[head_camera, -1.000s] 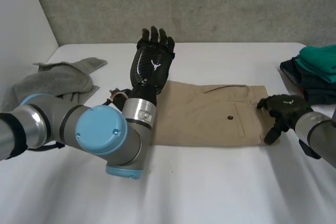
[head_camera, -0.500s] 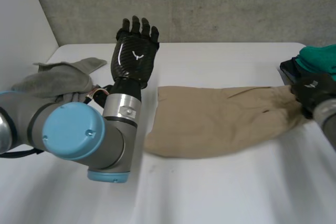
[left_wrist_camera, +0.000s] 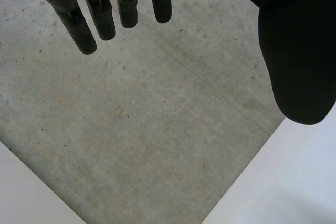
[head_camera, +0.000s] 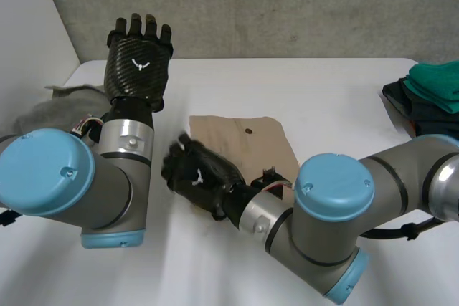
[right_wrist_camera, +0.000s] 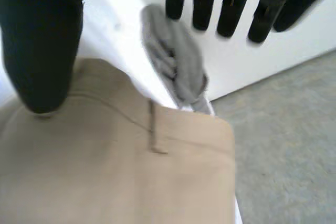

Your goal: Fold the laundry.

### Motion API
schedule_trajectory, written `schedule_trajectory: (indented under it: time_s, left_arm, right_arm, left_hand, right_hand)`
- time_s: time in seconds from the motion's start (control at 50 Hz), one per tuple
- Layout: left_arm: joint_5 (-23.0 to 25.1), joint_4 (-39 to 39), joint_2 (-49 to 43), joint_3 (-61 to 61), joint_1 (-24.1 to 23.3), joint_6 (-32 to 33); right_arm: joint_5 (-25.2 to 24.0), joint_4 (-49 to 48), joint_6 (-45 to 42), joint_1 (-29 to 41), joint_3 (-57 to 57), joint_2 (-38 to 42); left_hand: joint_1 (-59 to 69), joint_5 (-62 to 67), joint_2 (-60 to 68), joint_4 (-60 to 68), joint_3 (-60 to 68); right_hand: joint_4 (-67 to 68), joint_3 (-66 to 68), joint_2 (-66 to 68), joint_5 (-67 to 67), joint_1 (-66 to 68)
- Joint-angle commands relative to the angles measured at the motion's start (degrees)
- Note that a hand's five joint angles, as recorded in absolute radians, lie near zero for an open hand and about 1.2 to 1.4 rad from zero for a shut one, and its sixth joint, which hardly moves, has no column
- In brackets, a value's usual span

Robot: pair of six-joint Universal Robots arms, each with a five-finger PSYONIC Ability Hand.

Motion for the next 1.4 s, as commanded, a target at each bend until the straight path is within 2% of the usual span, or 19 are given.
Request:
schedule_trajectory:
  time_s: [0.02, 0.1, 0.16, 0.2, 0.3, 0.36, 0.42, 0.5, 0.6, 0.74, 0.88, 1.02, 1.1, 1.18, 1.26, 1.28, 1.34, 1.36, 1.4]
  left_arm:
    - [0.1, -0.1, -0.1, 2.2, 0.0, -0.2]
    - [0.2, -1.2, -0.6, 5.8, -1.8, -2.1]
    - [0.4, -3.5, -1.2, 8.2, -3.6, -5.0]
    - [0.6, -8.3, -3.0, 11.6, -5.4, -9.2]
    - [2.3, -21.7, -9.2, 19.6, -8.3, -17.4]
    - [5.8, -31.3, -14.0, 25.2, -8.3, -22.3]
    - [7.7, -39.0, -19.2, 30.0, -8.0, -25.3]
    - [6.6, -45.1, -22.8, 32.6, -7.4, -25.9]
    - [3.0, -48.0, -24.0, 31.9, -4.8, -25.7]
    - [2.2, -52.3, -25.5, 30.7, -4.0, -25.3]
    - [2.9, -52.5, -24.6, 31.3, -4.1, -25.1]
    - [4.0, -51.9, -18.8, 31.5, -4.1, -25.0]
    - [6.9, -48.8, -13.1, 31.6, -4.0, -23.9]
    - [13.3, -43.9, -7.9, 31.5, -3.3, -23.4]
    - [23.3, -44.0, -5.2, 31.6, -2.4, -23.7]
    - [27.9, -45.2, -4.8, 31.7, -2.2, -23.9]
    - [34.4, -48.4, -4.4, 31.8, -2.0, -24.2]
    - [38.2, -50.8, -4.4, 31.9, -1.8, -24.4]
    - [41.0, -52.9, -4.3, 32.1, -1.4, -24.5]
  right_arm:
    - [5.5, 0.4, 26.7, -2.6, 0.9, -11.2]
    - [13.9, 6.0, 38.2, -9.2, 1.4, -15.4]
    - [17.6, 12.1, 39.8, -13.5, 0.4, -15.4]
    - [18.7, 17.3, 39.9, -16.4, -1.3, -14.3]
    - [16.4, 23.6, 40.2, -18.6, -7.1, -6.7]
    - [11.4, 25.9, 40.4, -19.5, -11.3, -2.2]
    - [5.8, 27.4, 40.6, -20.4, -14.2, 0.4]
    - [2.9, 28.5, 40.5, -20.4, -17.6, 6.2]
    - [3.0, 31.0, 39.6, -20.4, -20.4, 10.5]
    - [5.2, 32.3, 35.4, -20.4, -21.4, 12.9]
    - [11.9, 32.3, 28.0, -19.6, -21.4, 9.5]
    - [13.7, 31.7, 27.9, -19.2, -19.0, 3.1]
    - [16.0, 28.6, 28.0, -18.6, -13.2, -3.1]
    - [20.8, 20.4, 27.5, -15.2, -2.7, -9.8]
    - [22.8, 13.4, 27.2, -11.4, 6.6, -12.2]
    - [22.8, 12.0, 27.2, -10.8, 8.4, -12.3]
    - [23.0, 6.4, 27.0, -7.9, 14.3, -12.0]
    - [23.0, 4.9, 27.0, -7.2, 15.5, -11.7]
    - [23.2, 1.5, 26.9, -5.9, 17.5, -11.3]
  left_hand:
    - [-1.1, -2.8, -1.7, -1.6, -2.0]
    - [-1.1, -2.8, -1.7, -1.6, -2.0]
    - [-1.1, -2.8, -1.7, -1.6, -2.0]
    - [-1.1, -2.8, -1.7, -1.6, -2.0]
    - [-1.1, -2.8, -1.7, -1.6, -2.0]
    - [-0.9, -2.5, -1.5, -1.4, -1.8]
    - [0.3, -1.4, -0.3, -0.2, -0.6]
    - [2.3, 0.6, 1.7, 1.8, 1.4]
    - [2.5, 0.8, 1.9, 2.0, 1.5]
    - [1.1, -0.5, 0.6, 0.6, 0.2]
    - [0.3, -1.4, -0.3, -0.2, -0.6]
    - [-0.2, -1.9, -0.8, -0.7, -1.1]
    - [-0.4, -2.0, -1.0, -0.9, -1.3]
    - [0.8, -0.9, 0.2, 0.3, -0.1]
    - [1.4, -0.2, 0.9, 0.9, 0.5]
    - [1.3, -0.4, 0.7, 0.8, 0.4]
    - [1.4, -0.2, 0.9, 0.9, 0.5]
    - [1.4, -0.2, 0.9, 0.9, 0.5]
    - [1.6, 0.0, 1.1, 1.1, 0.7]
  right_hand:
    - [-10.9, -11.2, -9.7, -9.9, -9.8]
    - [-10.9, -11.2, -9.7, -9.9, -9.8]
    - [-10.9, -11.2, -9.7, -9.9, -9.8]
    - [-10.9, -11.2, -9.7, -9.9, -9.8]
    - [-10.9, -11.2, -9.7, -9.9, -9.8]
    - [-10.9, -11.2, -9.7, -9.9, -9.8]
    - [-10.9, -11.2, -9.7, -9.9, -9.8]
    - [-10.9, -11.2, -9.7, -9.9, -9.8]
    - [-10.9, -11.2, -9.7, -9.9, -9.8]
    - [-10.9, -11.2, -9.7, -9.9, -9.8]
    - [-10.9, -11.2, -9.7, -9.9, -9.8]
    - [-10.9, -11.2, -9.7, -9.9, -9.8]
    - [-10.9, -11.2, -9.7, -9.9, -9.8]
    - [-10.9, -11.2, -9.7, -9.9, -9.8]
    - [-10.9, -11.2, -9.7, -9.9, -9.8]
    - [-10.9, -11.2, -9.7, -9.9, -9.8]
    - [-10.9, -11.2, -9.7, -9.9, -9.8]
    - [-10.9, -11.2, -9.7, -9.9, -9.8]
    - [-10.9, -11.2, -9.7, -9.9, -9.8]
